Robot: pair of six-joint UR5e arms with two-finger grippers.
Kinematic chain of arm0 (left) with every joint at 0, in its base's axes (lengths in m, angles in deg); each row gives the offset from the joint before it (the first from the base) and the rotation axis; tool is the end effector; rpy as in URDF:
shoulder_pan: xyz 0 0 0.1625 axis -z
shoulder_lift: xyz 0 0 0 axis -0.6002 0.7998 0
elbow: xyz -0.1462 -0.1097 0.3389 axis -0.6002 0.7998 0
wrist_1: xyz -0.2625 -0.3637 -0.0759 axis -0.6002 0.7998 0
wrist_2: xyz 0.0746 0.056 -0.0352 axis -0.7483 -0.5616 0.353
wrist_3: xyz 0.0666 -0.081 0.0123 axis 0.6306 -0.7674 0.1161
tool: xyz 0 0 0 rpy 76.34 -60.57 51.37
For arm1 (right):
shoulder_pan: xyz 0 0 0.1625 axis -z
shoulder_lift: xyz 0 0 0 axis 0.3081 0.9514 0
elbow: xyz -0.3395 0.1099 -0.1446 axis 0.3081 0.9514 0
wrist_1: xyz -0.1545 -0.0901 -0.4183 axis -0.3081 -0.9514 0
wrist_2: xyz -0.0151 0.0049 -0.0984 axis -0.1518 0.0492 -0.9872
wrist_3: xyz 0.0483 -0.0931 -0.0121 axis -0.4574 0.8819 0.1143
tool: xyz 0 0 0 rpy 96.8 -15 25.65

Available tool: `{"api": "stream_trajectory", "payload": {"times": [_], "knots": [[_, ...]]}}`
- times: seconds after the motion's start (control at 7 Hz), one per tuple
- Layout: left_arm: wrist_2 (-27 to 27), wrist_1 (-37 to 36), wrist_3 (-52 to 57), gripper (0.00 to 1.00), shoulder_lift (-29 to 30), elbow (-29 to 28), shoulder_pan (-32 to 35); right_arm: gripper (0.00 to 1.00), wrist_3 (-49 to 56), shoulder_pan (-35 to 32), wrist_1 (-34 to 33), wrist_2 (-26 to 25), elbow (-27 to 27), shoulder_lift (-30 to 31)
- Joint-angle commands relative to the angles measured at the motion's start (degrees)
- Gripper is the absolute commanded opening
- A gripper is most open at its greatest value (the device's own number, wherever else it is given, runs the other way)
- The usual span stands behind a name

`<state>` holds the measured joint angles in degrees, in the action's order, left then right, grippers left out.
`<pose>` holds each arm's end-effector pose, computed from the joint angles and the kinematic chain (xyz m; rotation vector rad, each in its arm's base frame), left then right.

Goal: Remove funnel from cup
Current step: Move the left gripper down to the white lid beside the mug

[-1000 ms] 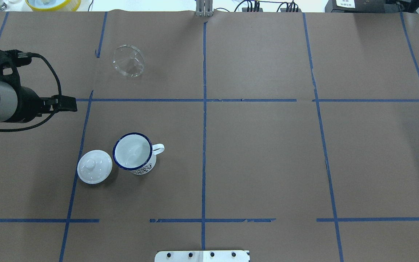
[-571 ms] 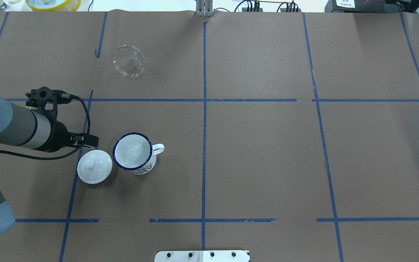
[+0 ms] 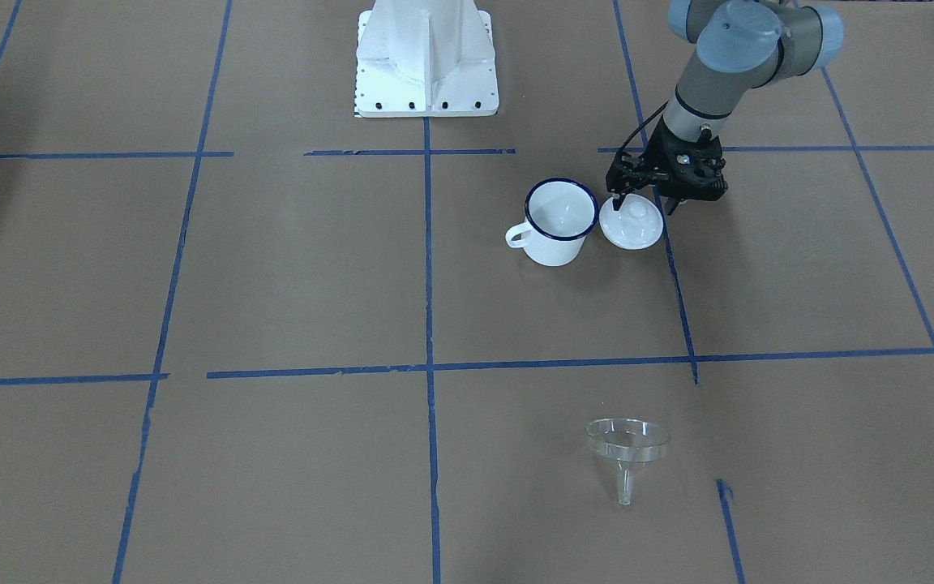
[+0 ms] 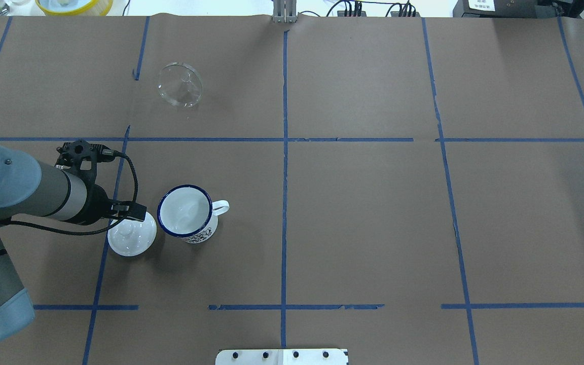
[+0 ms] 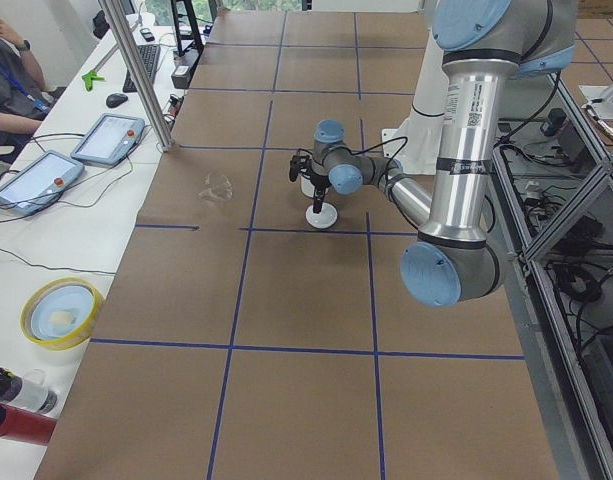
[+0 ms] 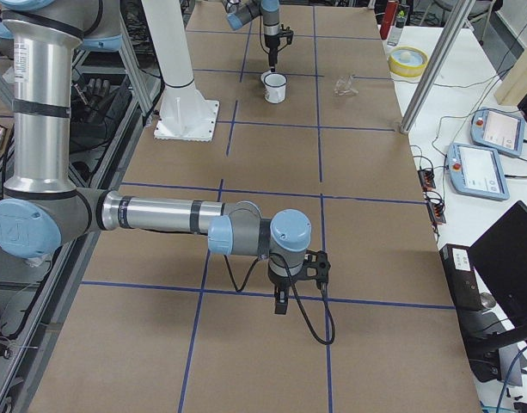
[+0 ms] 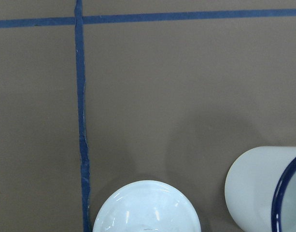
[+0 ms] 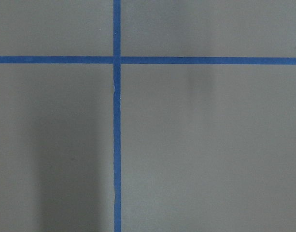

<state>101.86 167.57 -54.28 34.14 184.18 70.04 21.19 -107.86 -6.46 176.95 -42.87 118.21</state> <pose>0.4173 -0.3907 0.3358 0.1387 0.8518 0.0472 0.0631 -0.4920 0.6359 -0.0190 -0.7193 0.0106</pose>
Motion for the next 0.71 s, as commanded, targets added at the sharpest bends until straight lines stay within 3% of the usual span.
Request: {"api": "stream_trajectory", "payload": {"times": [0.0,0.57], "knots": [[0.00,1.04,-0.22,0.85,0.00,-1.20,-0.63,1.00,0.00,0.00,0.00,0.00,-0.02,0.00],[0.00,1.04,-0.13,0.78,0.00,-1.11,-1.43,1.00,0.00,0.00,0.00,0.00,0.06,0.00]]}}
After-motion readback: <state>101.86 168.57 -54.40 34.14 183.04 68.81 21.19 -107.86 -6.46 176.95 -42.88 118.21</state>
